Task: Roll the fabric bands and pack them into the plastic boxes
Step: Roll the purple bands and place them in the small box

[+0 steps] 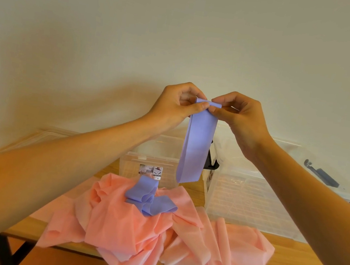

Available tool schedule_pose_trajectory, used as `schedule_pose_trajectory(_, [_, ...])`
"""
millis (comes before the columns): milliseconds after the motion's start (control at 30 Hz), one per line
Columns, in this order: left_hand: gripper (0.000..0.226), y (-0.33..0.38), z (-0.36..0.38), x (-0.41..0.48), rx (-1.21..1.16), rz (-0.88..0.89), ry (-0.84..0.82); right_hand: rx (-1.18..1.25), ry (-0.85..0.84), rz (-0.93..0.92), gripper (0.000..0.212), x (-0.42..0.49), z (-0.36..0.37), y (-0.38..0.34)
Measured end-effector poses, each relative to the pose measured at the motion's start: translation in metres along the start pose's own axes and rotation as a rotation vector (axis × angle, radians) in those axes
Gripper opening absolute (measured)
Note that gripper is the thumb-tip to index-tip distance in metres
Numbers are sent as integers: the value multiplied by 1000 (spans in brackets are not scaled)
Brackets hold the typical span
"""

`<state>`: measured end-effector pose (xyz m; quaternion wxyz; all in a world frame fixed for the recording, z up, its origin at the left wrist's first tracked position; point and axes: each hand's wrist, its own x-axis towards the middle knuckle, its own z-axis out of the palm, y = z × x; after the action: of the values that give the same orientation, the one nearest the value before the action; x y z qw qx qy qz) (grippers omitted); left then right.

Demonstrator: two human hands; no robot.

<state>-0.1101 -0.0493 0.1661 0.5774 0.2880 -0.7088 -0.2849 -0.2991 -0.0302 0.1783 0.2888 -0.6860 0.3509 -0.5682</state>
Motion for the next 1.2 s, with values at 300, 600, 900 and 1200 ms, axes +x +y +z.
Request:
schedule_pose_trajectory(300, [18, 5, -1, 1, -18, 28, -15, 53, 1, 20, 11, 3, -1, -1])
schedule_pose_trajectory(600, [13, 1, -3, 1, -71, -33, -29, 23, 30, 7, 20, 2, -1, -2])
schedule_pose_trajectory(900, [17, 3, -4, 0, -89, -26, -22, 71, 22, 6, 20, 2, 0, -1])
schedule_pose_trajectory(1200, [11, 2, -5, 0, -89, -91, -38, 69, 41, -19, 19, -1, 1, -2])
